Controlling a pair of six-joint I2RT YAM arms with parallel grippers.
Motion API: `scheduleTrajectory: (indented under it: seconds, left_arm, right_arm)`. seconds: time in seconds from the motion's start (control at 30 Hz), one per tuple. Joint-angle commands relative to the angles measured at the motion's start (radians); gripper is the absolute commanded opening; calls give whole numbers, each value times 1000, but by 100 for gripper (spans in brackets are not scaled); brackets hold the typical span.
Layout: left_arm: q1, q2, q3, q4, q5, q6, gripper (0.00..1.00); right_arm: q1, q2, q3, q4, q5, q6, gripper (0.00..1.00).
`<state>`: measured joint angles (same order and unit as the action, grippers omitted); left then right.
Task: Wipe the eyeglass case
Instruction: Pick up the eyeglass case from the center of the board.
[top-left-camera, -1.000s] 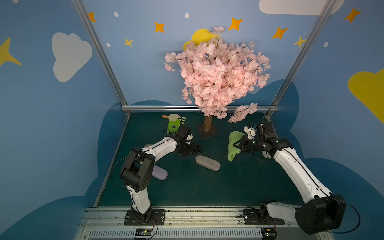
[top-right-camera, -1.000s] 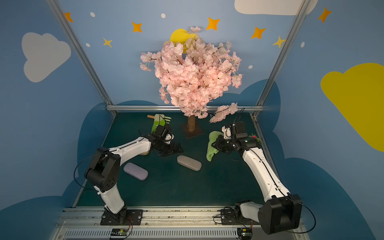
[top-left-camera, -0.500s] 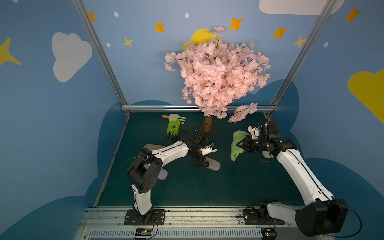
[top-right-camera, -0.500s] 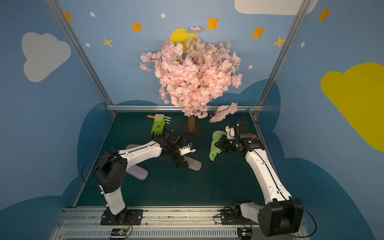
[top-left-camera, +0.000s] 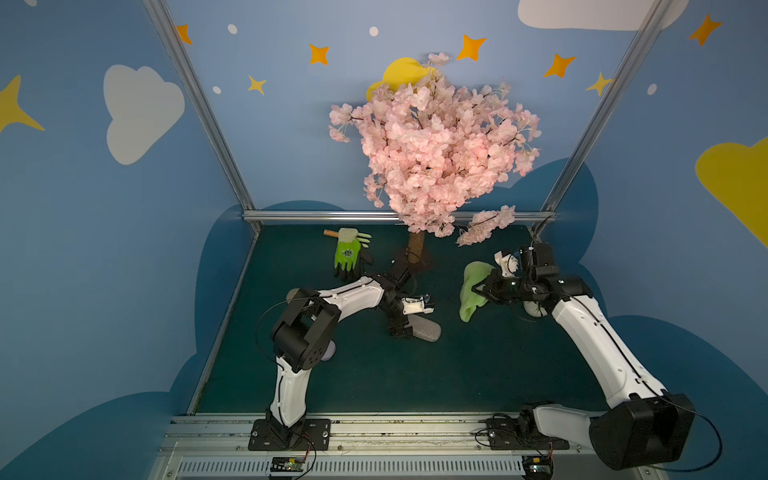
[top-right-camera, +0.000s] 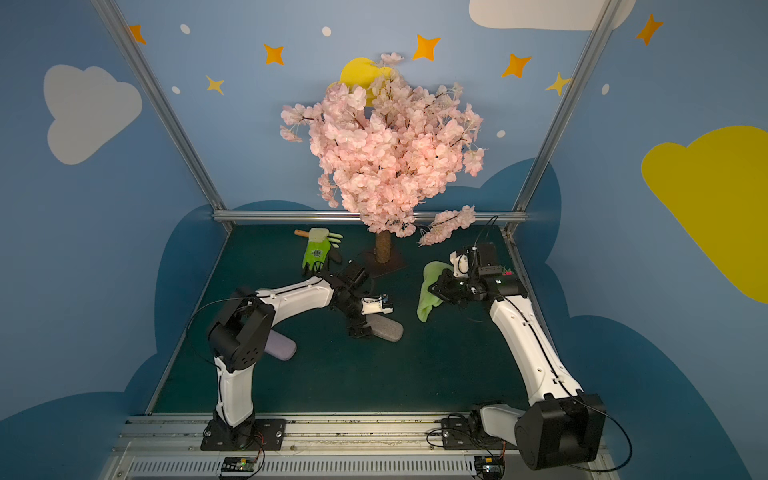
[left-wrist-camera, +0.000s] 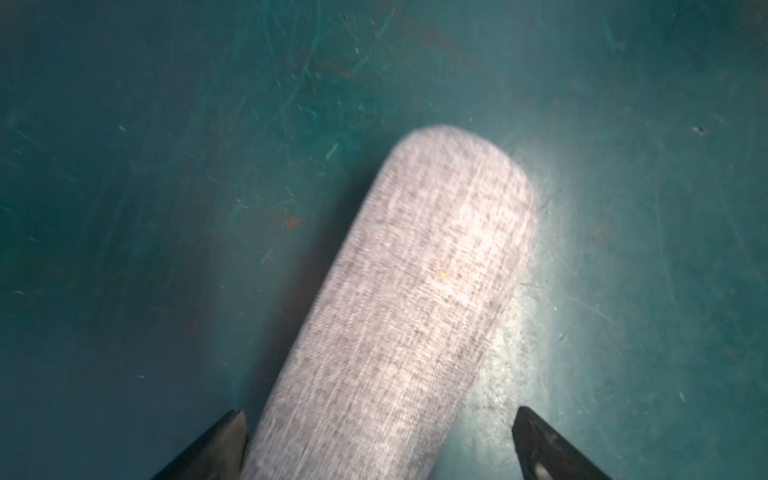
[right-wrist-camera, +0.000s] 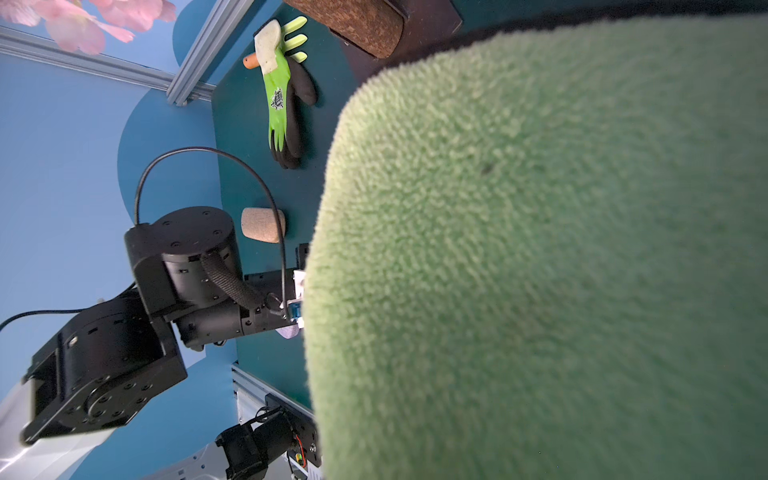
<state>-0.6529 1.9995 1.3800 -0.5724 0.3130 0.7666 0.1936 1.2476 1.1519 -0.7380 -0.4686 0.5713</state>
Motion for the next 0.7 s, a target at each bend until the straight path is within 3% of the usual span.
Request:
scheduleTrajectory:
  seconds: [0.0,0.13,0.27,0.37,0.5,0.67]
  left_arm:
    - [2,15,-1,-47,42,18,99]
    - [0,23,-18,-22,34,10,94]
    - [1,42,-2,-7,12,20,73]
    - [-2,53,2,9,17,20,63]
    - [-13,51,11,20,25,19,31]
    - [-9,-4,36,21,-8,-39,17]
  right_arm:
    - [1,-1,5,6,-16,9,0]
    - [1,-5,0,8,-16,9,0]
    - [1,-10,-4,11,-19,14,0]
    - [1,-15,-7,12,-16,14,0]
    - [-1,-16,-15,10,-13,12,0]
    - [-5,-24,-5,-10,-7,-3,0]
